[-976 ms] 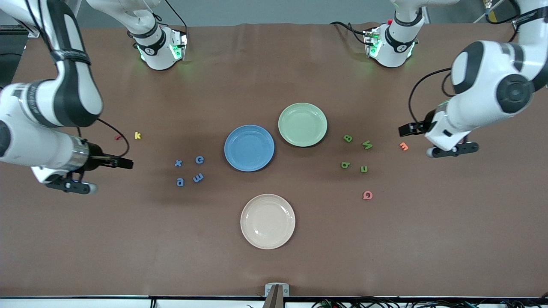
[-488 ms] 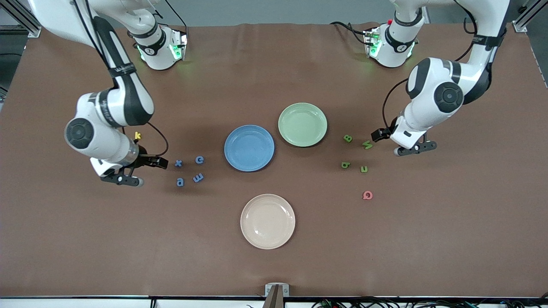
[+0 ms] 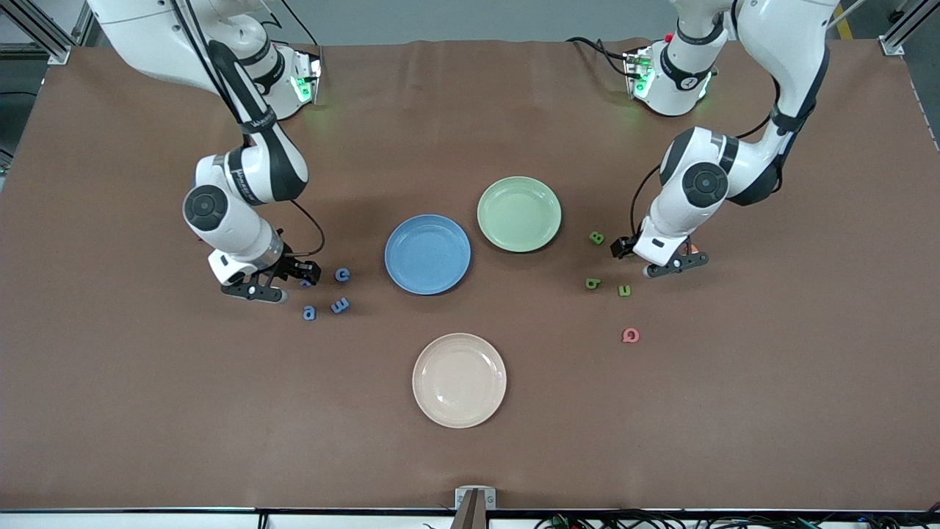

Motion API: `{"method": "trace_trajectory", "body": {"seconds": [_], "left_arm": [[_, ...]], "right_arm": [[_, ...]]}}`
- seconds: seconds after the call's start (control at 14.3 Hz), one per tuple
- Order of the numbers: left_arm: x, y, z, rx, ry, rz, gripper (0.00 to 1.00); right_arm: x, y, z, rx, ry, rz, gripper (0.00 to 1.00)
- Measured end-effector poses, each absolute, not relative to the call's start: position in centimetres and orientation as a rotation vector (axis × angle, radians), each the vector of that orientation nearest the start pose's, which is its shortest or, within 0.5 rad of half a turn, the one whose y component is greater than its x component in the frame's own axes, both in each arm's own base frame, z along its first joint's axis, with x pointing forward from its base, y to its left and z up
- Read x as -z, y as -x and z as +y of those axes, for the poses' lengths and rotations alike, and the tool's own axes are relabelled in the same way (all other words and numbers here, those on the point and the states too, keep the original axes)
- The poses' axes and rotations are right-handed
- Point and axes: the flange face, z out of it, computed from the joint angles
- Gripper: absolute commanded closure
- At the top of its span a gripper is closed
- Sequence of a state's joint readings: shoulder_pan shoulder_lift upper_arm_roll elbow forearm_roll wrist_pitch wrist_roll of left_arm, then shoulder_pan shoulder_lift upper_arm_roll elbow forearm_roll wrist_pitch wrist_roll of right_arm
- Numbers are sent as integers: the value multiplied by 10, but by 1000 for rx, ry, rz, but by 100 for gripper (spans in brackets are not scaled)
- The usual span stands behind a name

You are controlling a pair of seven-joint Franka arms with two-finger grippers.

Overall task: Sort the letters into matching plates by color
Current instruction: 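Grasp the blue x with the right gripper while the left gripper grasps green N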

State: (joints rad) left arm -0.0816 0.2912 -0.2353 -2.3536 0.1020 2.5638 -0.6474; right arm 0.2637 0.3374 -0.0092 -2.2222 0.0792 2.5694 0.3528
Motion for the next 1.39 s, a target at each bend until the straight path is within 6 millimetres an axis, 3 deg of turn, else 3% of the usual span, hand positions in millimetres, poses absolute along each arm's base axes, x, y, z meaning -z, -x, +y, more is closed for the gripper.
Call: {"method": "trace_trajectory", "body": {"seconds": [0.7, 1.12, 1.39], "left_arm": [[-187, -475, -163, -121, 3075, -553, 12], [-178, -473, -164, -135, 3072, -572, 30], [-175, -468, -165, -148, 3062, -591, 42]], "right_arm": [[-183, -532, 132, -6, 3125, 217, 29], [-175, -530, 131, -24, 3129, 218, 46], [-174, -529, 131, -27, 3129, 218, 51]]}}
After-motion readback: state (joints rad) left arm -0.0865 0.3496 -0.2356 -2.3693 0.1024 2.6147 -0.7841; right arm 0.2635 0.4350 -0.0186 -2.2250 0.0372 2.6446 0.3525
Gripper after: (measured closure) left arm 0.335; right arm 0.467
